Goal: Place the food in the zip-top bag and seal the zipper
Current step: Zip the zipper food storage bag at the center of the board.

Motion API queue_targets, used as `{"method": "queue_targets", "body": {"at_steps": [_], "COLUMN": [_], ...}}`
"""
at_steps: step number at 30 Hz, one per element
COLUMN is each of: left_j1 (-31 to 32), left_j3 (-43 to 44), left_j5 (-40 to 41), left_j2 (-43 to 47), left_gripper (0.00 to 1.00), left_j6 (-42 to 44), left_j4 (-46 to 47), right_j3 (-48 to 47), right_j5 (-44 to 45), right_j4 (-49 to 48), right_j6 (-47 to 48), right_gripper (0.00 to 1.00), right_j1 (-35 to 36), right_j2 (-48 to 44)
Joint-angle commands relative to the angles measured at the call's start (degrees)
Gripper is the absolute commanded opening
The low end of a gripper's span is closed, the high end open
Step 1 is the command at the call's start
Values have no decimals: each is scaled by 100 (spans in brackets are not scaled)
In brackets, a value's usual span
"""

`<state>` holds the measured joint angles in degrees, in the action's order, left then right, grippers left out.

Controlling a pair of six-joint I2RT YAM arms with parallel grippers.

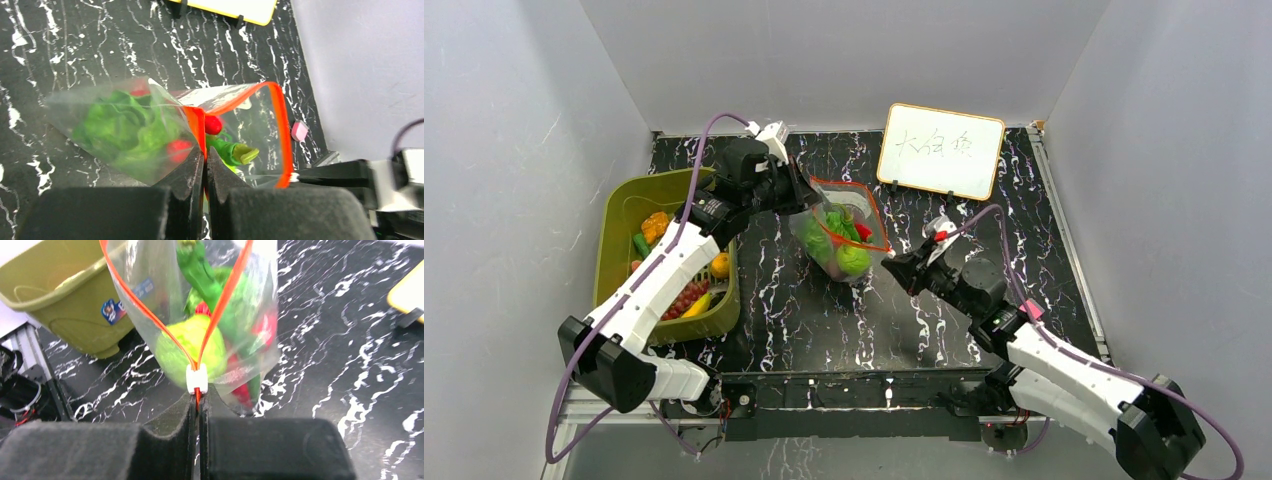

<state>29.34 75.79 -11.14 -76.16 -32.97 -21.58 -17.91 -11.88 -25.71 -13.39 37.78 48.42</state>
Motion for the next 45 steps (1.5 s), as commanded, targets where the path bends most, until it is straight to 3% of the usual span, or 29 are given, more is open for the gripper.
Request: {"method": "queue_targets", "body": {"at_steps": [1,5,18,25,28,33,39,45], "left_j1": [-162,-247,-254,-254,-254,-254,-254,-210], "left_j3": [224,431,-179,-263,-247,32,-283,-27], "left_j5": [401,734,325,316,-13,-1508,-3998,-4898], "left_j2": [326,330,768,1021,1099,1135,1314,749], "left_gripper": [0,0,3,13,26,40,46,50], "left_j6": [269,449,318,508,1151,2801,5019,5531], "left_j4": [-337,-602,-479,-497,-239,199,886,729], "right_j3": [-1077,-1872,-2268,-2336,-2340,-2470,-2655,-2769], "right_j5": [669,653,-83,-316,-412,-646,-956,-1096], "right_j4": [1067,2329,2067,2009,1998,1969,2056,1984], "right_j6": [255,352,575,635,644,653,920,903], "right_gripper": [0,0,0,0,0,0,0,0], "right_j1": [20,21,20,25,23,28,21,20], "right_j2": [-509,-379,-35,66,70,138,214,263]}}
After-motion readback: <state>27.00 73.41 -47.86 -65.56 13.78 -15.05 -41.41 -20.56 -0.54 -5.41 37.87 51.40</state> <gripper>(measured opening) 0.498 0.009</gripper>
